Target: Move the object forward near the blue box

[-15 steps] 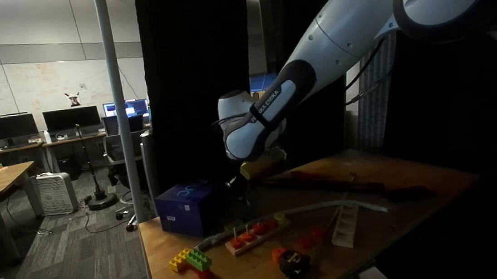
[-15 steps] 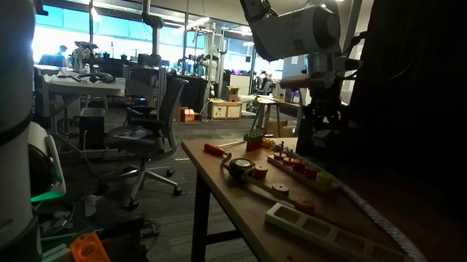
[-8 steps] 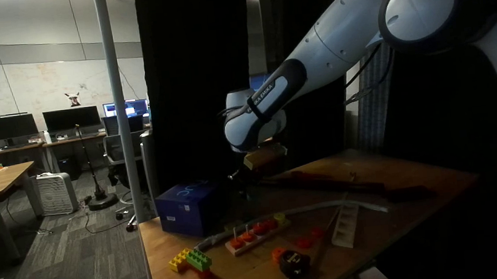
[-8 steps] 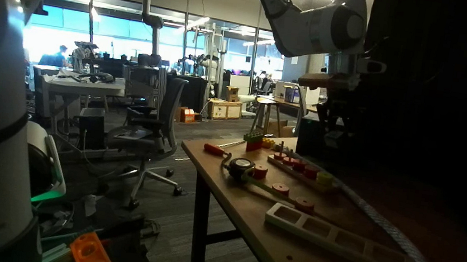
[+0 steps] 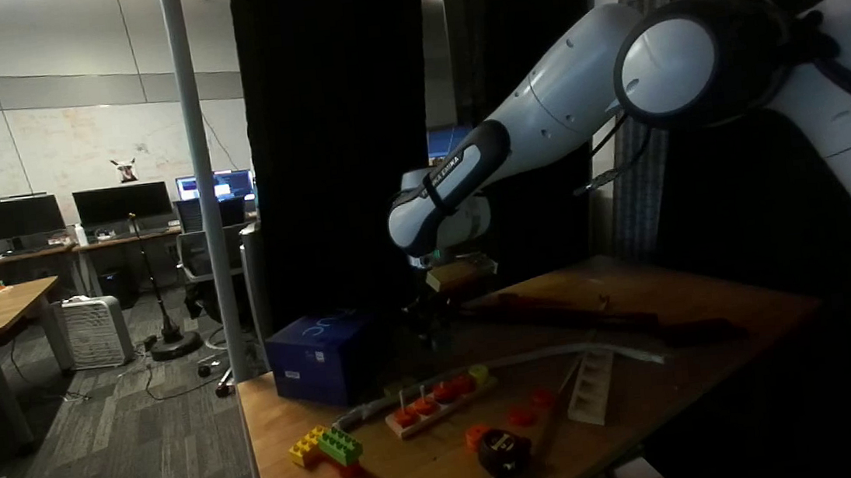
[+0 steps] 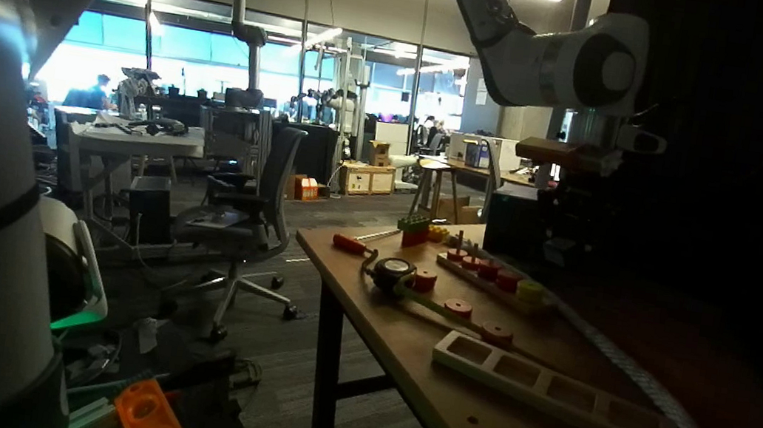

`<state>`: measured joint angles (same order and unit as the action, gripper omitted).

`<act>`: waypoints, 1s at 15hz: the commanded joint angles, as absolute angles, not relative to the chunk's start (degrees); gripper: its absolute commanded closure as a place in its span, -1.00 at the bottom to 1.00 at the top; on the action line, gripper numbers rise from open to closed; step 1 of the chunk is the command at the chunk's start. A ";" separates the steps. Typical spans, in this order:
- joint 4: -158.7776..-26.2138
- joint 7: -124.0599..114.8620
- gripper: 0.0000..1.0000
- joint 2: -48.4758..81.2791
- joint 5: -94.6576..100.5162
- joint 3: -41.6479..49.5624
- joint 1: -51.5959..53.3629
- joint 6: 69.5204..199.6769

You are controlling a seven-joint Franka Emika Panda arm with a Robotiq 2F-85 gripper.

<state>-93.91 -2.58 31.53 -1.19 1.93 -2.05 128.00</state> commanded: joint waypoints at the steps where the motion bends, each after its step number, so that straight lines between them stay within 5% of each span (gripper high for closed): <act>1: -84.73 -4.14 0.50 35.99 -1.89 1.14 -1.28 120.27; 15: -74.69 -3.13 0.50 42.34 -4.59 -0.19 -2.75 111.84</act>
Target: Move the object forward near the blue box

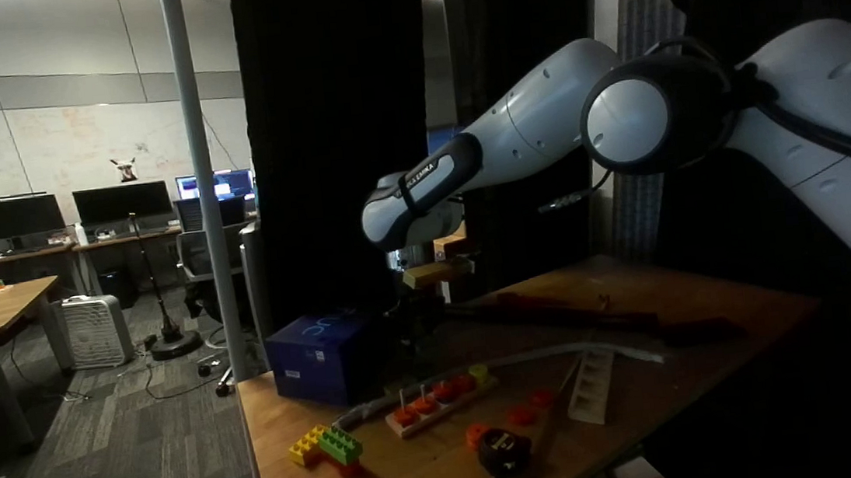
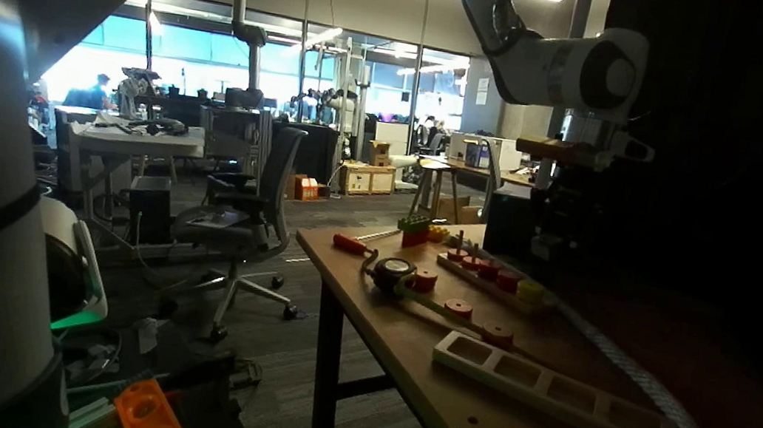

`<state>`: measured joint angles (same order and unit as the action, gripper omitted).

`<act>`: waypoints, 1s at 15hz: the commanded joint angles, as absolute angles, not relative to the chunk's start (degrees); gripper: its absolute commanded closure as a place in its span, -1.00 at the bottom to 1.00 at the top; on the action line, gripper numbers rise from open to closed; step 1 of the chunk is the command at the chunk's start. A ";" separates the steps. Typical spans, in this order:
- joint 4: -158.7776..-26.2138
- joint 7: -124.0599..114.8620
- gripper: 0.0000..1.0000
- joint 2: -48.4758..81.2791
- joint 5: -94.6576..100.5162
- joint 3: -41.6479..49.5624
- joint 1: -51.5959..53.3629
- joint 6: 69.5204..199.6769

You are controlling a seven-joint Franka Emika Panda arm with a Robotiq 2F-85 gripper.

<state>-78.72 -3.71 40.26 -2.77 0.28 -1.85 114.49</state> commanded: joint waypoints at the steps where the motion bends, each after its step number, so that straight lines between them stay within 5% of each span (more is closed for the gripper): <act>1: -74.29 -3.12 0.50 42.74 -4.76 -0.19 -2.89 111.53; 15: -69.60 -1.39 0.51 46.42 -8.55 -1.14 -4.63 106.65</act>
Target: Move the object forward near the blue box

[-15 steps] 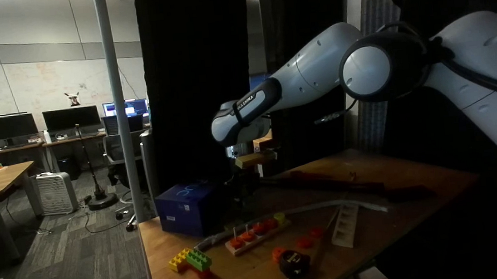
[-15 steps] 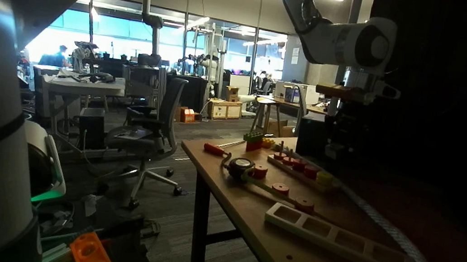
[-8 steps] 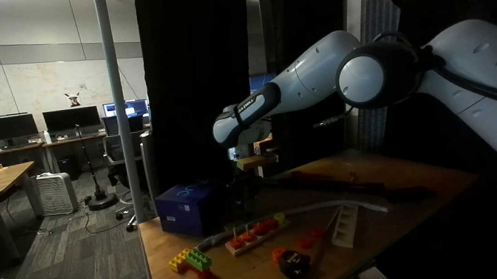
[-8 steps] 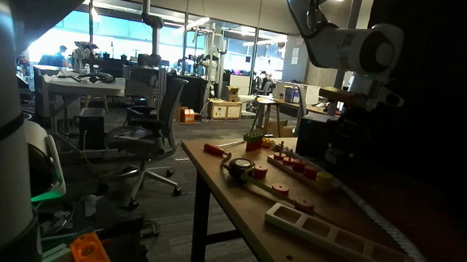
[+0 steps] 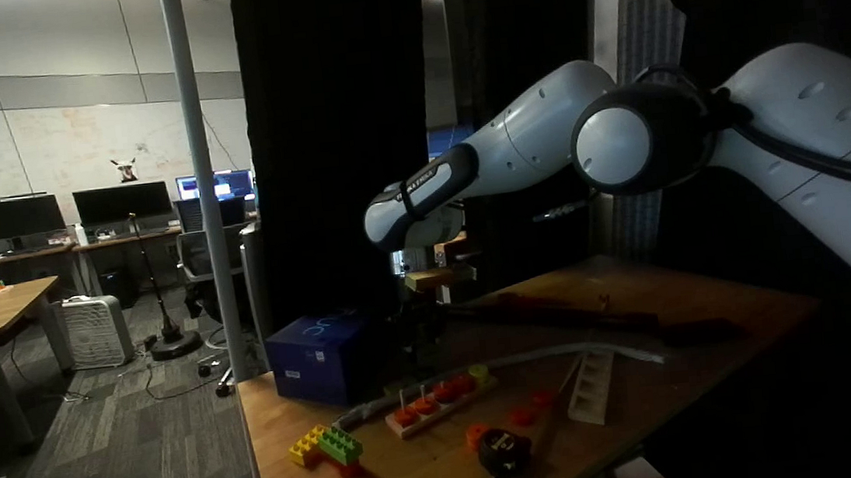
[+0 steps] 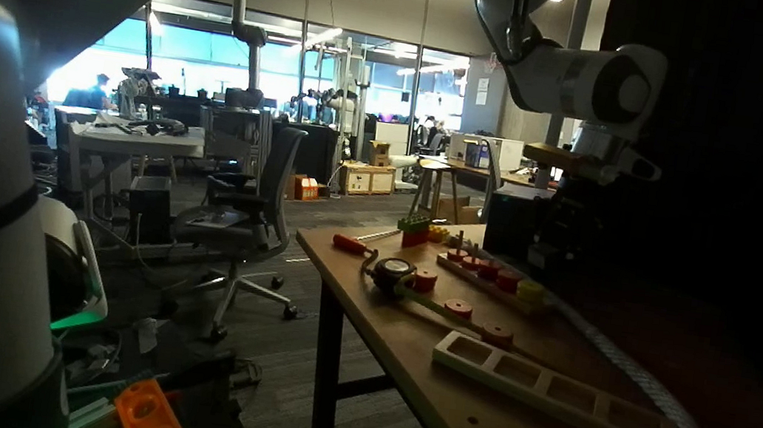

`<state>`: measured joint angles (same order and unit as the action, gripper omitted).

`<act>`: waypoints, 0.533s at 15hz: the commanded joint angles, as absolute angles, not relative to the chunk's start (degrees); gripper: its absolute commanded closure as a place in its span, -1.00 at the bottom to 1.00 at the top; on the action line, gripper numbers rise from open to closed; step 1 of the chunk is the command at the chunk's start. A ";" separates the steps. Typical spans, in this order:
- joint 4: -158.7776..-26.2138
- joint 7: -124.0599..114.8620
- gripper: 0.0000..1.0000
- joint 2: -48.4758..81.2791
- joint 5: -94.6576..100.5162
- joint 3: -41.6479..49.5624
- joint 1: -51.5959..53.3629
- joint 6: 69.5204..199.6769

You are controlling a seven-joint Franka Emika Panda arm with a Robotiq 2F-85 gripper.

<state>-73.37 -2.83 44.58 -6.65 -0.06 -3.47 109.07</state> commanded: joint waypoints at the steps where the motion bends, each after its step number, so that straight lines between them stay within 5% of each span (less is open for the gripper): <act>1: -69.31 -1.25 0.51 46.67 -8.85 -1.21 -4.76 106.46; 8: -67.38 -0.72 0.51 48.37 -9.75 -1.41 -5.27 104.96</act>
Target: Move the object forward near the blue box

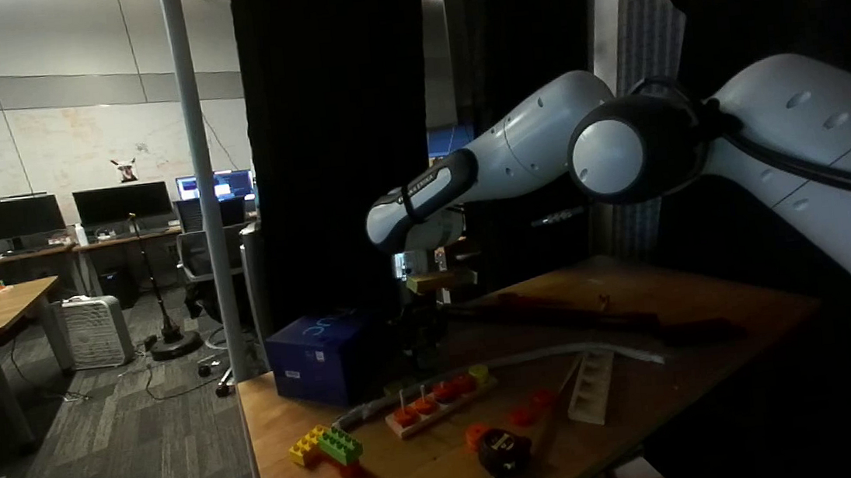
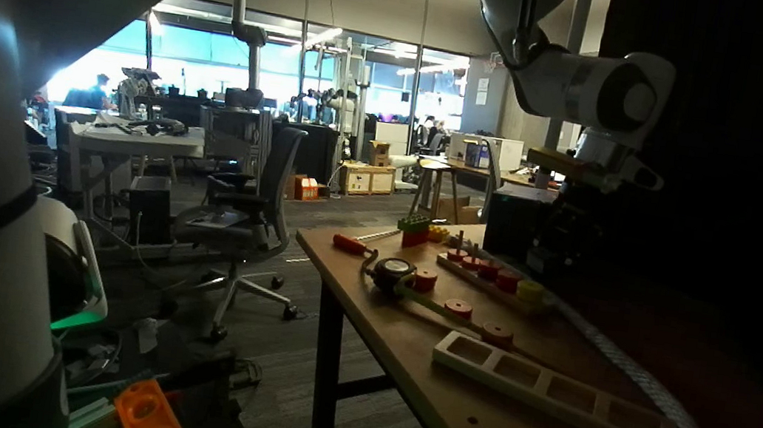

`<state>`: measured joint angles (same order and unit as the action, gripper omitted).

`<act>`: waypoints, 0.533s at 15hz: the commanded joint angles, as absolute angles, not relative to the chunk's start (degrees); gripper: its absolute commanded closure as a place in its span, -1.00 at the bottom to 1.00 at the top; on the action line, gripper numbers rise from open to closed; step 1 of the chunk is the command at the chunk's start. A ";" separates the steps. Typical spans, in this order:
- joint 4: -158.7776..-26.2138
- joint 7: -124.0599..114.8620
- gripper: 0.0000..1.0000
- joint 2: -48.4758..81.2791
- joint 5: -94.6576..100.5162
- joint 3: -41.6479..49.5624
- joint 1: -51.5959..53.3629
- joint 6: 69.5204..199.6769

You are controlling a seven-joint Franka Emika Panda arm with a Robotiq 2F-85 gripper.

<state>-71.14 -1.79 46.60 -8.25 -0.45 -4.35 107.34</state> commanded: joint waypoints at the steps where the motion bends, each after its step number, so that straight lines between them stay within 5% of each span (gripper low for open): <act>1: -67.12 -0.74 0.51 48.56 -9.75 -1.42 -5.28 104.85; 5: -66.44 -0.93 0.49 48.96 -9.68 -1.40 -5.24 104.46; 7: -65.88 -1.16 -0.45 49.25 -9.71 -1.39 -5.21 104.02; 8: -65.71 -1.26 -0.50 49.39 -9.73 -1.39 -5.20 103.92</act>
<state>-69.16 -1.73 47.86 -8.27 -0.55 -4.47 106.11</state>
